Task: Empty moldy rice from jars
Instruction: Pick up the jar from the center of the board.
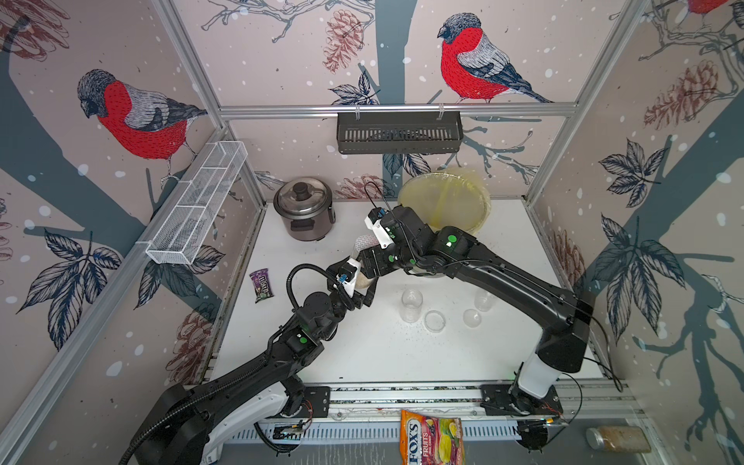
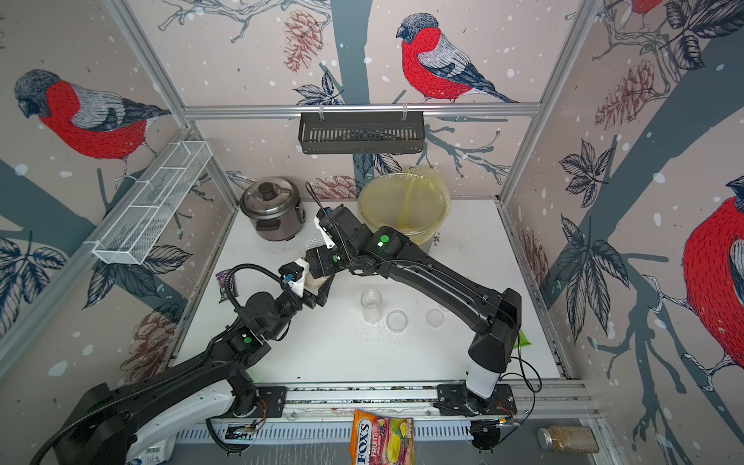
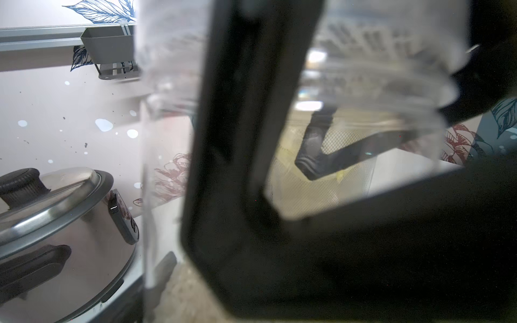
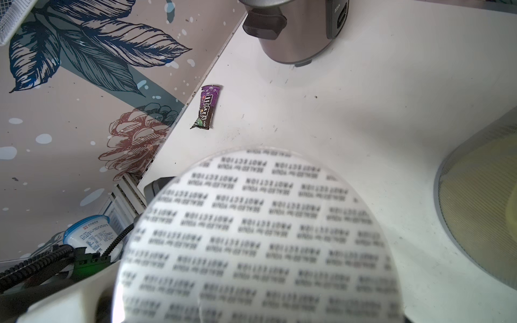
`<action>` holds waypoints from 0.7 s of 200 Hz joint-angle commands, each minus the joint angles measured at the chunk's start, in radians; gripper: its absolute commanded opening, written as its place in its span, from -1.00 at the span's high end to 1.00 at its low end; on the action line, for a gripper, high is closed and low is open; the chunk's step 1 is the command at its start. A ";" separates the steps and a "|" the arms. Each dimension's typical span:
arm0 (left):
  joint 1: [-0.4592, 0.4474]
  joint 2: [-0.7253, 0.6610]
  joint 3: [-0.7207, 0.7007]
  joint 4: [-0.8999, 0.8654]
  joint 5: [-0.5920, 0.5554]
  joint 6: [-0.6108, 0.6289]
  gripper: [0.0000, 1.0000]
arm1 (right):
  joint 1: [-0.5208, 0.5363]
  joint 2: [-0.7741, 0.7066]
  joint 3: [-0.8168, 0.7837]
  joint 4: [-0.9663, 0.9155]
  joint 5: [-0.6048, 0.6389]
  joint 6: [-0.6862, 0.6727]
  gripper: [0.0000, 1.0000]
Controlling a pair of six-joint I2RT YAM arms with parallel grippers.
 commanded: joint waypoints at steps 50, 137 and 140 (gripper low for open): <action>-0.001 0.040 0.017 0.038 0.054 0.049 -0.73 | -0.001 -0.011 -0.006 0.032 -0.037 0.011 -0.43; -0.001 0.021 0.031 0.013 0.072 0.040 -0.10 | -0.006 -0.030 -0.029 0.064 -0.044 0.016 -0.63; -0.001 0.021 0.031 0.011 0.072 0.040 -0.10 | -0.006 -0.032 -0.029 0.064 -0.044 0.016 -0.63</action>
